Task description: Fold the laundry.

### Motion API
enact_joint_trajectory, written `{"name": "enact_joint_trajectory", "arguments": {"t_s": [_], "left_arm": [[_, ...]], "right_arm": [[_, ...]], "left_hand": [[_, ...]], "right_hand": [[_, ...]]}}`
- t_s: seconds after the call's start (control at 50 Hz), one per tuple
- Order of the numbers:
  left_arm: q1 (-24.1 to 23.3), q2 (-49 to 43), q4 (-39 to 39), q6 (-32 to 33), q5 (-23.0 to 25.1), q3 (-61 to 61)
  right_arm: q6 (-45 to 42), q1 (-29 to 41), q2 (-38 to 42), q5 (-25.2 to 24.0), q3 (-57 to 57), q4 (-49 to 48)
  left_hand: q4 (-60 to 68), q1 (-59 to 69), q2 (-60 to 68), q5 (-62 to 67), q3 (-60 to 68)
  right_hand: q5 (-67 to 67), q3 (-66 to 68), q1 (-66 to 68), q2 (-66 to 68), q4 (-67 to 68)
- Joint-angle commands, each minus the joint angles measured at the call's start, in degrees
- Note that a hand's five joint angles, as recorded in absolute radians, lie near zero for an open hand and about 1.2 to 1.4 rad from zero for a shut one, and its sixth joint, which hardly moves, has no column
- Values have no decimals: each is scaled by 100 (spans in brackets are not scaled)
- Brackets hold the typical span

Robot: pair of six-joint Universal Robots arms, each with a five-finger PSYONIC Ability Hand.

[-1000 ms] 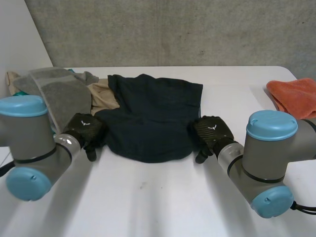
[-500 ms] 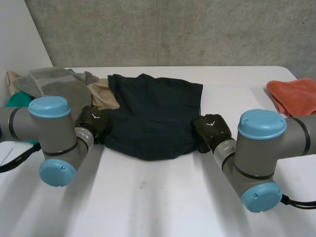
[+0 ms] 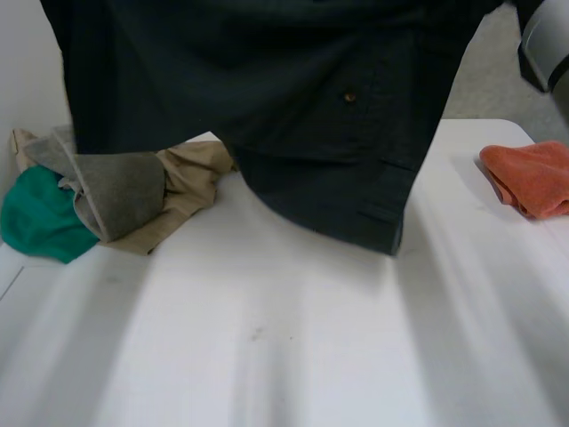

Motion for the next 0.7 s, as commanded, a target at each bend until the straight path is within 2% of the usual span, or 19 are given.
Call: {"name": "enact_joint_trajectory", "arguments": {"t_s": [0.02,0.2,0.28,0.3,0.36,0.42,0.5,0.58,0.7], "left_arm": [[-130,-990,-845,-174,-196,1033],[-271,-2599,-881,160,-240,1604],[-280,-3135,-486,301,-249,2341],[-253,-3293,-180,284,-319,2726],[-262,-3347,287,100,-495,3282],[-297,-3128,771,-348,-758,3827],[-402,-2698,913,-744,-786,3996],[-526,-2460,790,-604,-706,3654],[-649,-2161,632,-235,-970,2187]], "right_arm": [[0,-18,815,-140,-1074,1059],[27,-44,1790,-140,-1092,920],[0,-35,2248,0,-1285,192],[-17,-44,2353,139,-1425,-219],[-52,-53,2380,439,-1636,-880],[-26,-62,2266,826,-1777,-1847],[88,-71,1915,871,-1804,-2806],[97,8,1853,598,-1760,-2624],[194,26,1871,238,-1190,-1543]], "left_hand": [[1146,1390,1142,1282,1189],[1146,1390,1142,1282,1189],[1146,1390,1142,1282,1189],[1146,1390,1142,1282,1189],[1146,1390,1142,1282,1189],[1146,1390,1142,1282,1189],[1146,1390,1142,1282,1189],[1146,1390,1142,1282,1189],[1146,1390,1142,1282,1189]], "right_hand": [[1309,1314,1625,1336,1137],[1309,1314,1625,1336,1137],[1309,1314,1625,1336,1137],[1309,1314,1625,1336,1137],[1309,1314,1625,1336,1137],[1309,1314,1625,1336,1137],[1309,1314,1625,1336,1137],[1309,1314,1625,1336,1137],[1309,1314,1625,1336,1137]]}}
